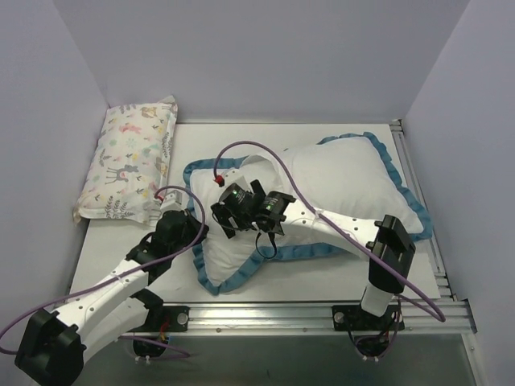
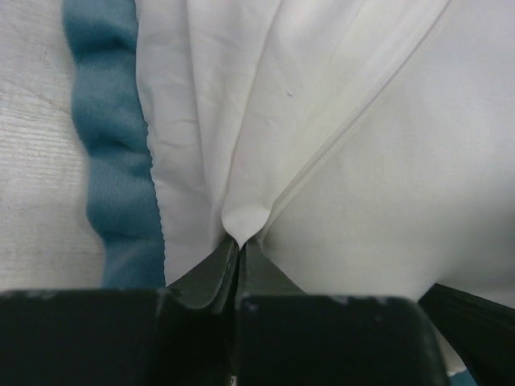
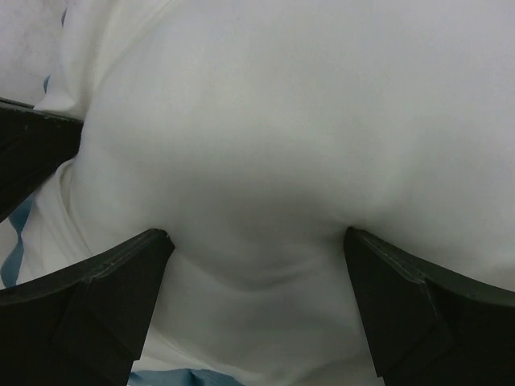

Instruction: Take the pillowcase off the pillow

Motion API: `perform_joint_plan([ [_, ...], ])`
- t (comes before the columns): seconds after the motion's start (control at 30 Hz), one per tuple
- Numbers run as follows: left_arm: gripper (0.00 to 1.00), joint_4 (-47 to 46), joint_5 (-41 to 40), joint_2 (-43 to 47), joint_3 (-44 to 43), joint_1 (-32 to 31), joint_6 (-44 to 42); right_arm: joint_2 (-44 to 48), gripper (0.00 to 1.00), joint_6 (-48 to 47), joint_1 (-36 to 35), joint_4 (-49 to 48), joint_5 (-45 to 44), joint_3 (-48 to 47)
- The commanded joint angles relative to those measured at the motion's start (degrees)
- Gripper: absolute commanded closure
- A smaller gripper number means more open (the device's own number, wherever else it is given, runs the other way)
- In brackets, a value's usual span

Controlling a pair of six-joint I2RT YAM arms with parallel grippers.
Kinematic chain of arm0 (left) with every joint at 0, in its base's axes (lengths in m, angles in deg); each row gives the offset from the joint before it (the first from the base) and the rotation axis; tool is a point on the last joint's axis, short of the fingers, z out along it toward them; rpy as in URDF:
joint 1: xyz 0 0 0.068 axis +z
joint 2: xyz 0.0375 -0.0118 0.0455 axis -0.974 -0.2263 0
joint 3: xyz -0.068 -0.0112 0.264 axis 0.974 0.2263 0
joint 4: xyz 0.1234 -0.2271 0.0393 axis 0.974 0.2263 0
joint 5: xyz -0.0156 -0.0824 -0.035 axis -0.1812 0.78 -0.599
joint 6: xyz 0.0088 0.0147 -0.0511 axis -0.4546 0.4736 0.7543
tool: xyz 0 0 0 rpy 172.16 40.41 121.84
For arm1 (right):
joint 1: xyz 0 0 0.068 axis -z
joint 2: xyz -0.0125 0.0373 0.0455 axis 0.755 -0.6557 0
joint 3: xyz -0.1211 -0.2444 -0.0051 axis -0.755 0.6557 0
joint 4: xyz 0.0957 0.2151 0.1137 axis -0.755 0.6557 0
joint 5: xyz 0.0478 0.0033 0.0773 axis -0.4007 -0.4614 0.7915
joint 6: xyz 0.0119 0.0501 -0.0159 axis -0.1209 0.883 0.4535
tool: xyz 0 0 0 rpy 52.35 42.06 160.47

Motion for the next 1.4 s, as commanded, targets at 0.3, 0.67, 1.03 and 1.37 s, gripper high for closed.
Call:
perform_joint_plan([
  [0.3, 0.85, 7.11, 5.36, -2.04, -11.80, -0.09, -5.71, -8.69, 1.00, 8.31, 7.17, 0.47, 18.02, 1.01],
  [0.67, 0.19, 21.69, -7.02, -7.24, -26.32, -12.03, 1.84, -4.46, 1.00, 19.40, 12.36, -10.97, 10.47, 5.94],
  [1.03, 0.50, 30.32, -19.77, -7.51, -18.07, -14.86, 14.06, -2.10, 1.00, 20.81, 14.82, -14.13, 8.88, 6.98],
  [1.37, 1.00, 32.34, -20.30, -2.94, -8.94, -12.31, 18.98, 6.07, 1.00, 20.63, 23.41, -14.66, 12.12, 8.22],
])
